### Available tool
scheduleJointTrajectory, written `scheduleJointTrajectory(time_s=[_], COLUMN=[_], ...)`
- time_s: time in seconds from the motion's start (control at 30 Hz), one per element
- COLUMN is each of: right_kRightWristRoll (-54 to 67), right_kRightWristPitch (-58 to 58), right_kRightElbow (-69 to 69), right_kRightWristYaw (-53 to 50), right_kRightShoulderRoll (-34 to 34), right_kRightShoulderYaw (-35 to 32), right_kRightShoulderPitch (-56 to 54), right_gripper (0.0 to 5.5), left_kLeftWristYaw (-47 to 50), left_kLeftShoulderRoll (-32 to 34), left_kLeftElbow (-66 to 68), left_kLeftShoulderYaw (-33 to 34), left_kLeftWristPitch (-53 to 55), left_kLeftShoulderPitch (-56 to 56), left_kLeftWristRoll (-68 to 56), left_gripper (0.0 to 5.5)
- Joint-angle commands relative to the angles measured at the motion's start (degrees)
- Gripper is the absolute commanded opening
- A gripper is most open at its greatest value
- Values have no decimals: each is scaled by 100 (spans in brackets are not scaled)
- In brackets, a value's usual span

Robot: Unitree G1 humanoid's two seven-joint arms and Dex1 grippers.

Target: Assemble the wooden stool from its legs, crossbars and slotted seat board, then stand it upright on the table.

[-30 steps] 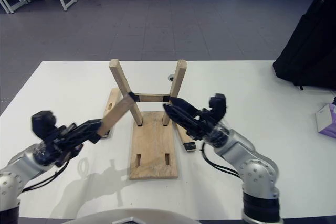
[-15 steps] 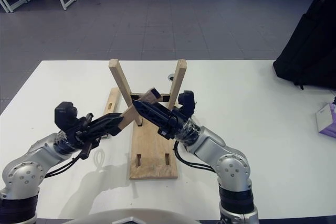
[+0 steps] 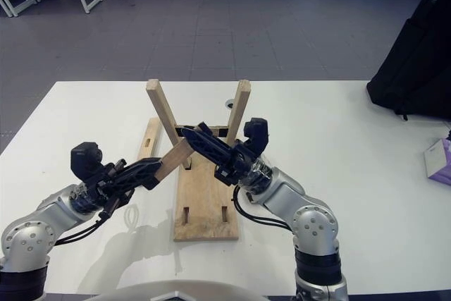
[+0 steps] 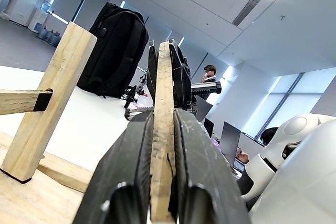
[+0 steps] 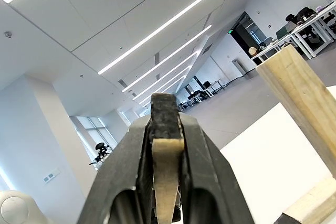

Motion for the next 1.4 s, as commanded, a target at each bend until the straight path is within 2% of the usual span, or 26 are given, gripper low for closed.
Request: scheduleJointTrajectory(time_s=[0.03, 0.2, 0.27, 0.33, 0.43, 0.5, 0.57, 0.67, 0.8, 1.03, 1.4], right_kRightWristRoll=[-88, 78, 190, 190, -862, -1065, -1364, -1768, -2350, -2951, -3747], right_kRightWristPitch=[-141, -235, -220, -35, 315, 347, 224, 17, -91, -42, -195], right_kRightElbow=[-88, -95, -176, -328, -420, -140, 229, 542, 581, 948, 1117], right_kRightWristYaw=[-41, -108, -150, -103, 584, 347, -360, -1542, -2440, -2918, -2509], right_kRightShoulderRoll=[-95, -144, -282, -850, -2295, -2496, -2246, -1528, -1038, -591, -325], right_kRightShoulderYaw=[-124, -316, -485, -834, -906, -1113, -1231, -1160, -1046, -1011, -508], right_kRightShoulderPitch=[-124, -159, -95, 119, 806, 889, 554, -139, -460, -578, -466], right_gripper=[40, 39, 39, 39, 39, 39, 39, 39, 39, 39, 39], left_kLeftWristYaw=[265, 601, 638, 613, 835, 1029, 1219, 1407, 1495, 1840, 2433], left_kLeftShoulderRoll=[42, -11, -27, -38, -131, -266, -415, -446, -504, -765, -1198], left_kLeftElbow=[265, 451, 470, 443, 438, 430, 430, 489, 470, 910, 1315], left_kLeftShoulderYaw=[28, -13, -52, -12, -49, -180, -336, -593, -710, -806, -760], left_kLeftWristPitch=[96, 71, -32, -179, -642, -937, -1165, -1323, -1474, -1796, -2262], left_kLeftShoulderPitch=[-13, -61, -4, 133, 357, 418, 391, 242, 123, -123, -443], left_kLeftWristRoll=[168, 442, 678, 897, 1614, 2071, 2470, 3010, 3341, 3946, 4539], left_gripper=[93, 170, 183, 183, 183, 183, 183, 183, 183, 183, 183])
